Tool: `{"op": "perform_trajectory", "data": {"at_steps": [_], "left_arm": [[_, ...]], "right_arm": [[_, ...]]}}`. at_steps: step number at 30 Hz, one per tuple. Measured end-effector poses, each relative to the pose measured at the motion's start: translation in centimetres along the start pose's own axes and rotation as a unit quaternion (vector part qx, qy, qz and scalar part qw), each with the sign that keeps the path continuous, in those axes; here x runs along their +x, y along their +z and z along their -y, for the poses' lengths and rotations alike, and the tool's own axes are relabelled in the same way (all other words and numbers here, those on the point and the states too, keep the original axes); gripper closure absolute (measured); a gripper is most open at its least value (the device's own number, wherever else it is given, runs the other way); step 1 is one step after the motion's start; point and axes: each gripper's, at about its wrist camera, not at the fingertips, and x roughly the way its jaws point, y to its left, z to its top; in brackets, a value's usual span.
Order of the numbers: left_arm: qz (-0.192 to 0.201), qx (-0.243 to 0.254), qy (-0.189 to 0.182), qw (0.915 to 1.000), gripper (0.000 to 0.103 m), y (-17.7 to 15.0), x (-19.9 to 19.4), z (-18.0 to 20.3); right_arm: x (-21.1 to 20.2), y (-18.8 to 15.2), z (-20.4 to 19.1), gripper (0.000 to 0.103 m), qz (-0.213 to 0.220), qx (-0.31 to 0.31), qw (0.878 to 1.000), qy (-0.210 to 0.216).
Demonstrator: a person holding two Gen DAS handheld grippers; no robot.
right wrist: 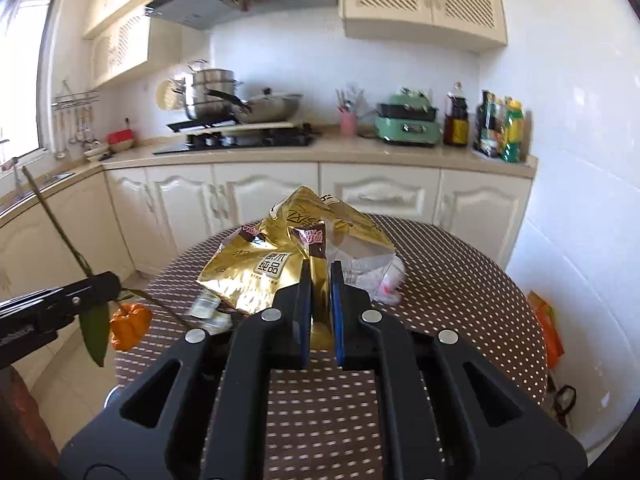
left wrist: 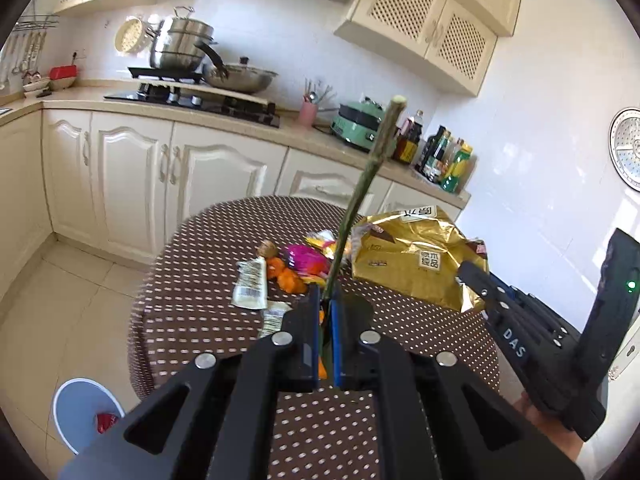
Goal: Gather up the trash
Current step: 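Grasp the orange stem with the left tool while the right tool grasps the gold bag, then carry both items over the blue bin and open both tools to drop them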
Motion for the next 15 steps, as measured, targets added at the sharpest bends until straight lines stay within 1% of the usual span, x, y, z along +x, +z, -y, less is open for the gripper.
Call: {"op": "perform_trajectory", "data": {"at_steps": [3, 7, 12, 13, 15], "left_arm": [[0.016, -0.008, 0.011, 0.9998, 0.099, 0.0, -2.4, -1.6], [0.031, -0.022, 0.035, 0.9987, 0.098, -0.3, -5.1, -4.6], [0.037, -0.044, 0.09, 0.9943, 0.099, -1.7, -8.8, -10.0], [0.036, -0.053, 0.107, 0.9922, 0.098, -2.2, -9.5, -11.7], [0.031, -0.069, 0.127, 0.9891, 0.098, -3.0, -10.3, -14.4]], "right_arm": [[-0.9, 0.3, -2.2, 0.094, 0.007, -0.013, 1.0, 0.02], [-1.5, 0.1, -6.7, 0.094, 0.008, -0.044, 0.997, 0.061], [-0.6, -1.1, -13.4, 0.094, -0.008, -0.075, 0.99, 0.123], [-0.3, -1.6, -15.1, 0.094, -0.014, -0.082, 0.987, 0.137], [0.6, -2.6, -18.6, 0.094, -0.028, -0.096, 0.981, 0.165]]}}
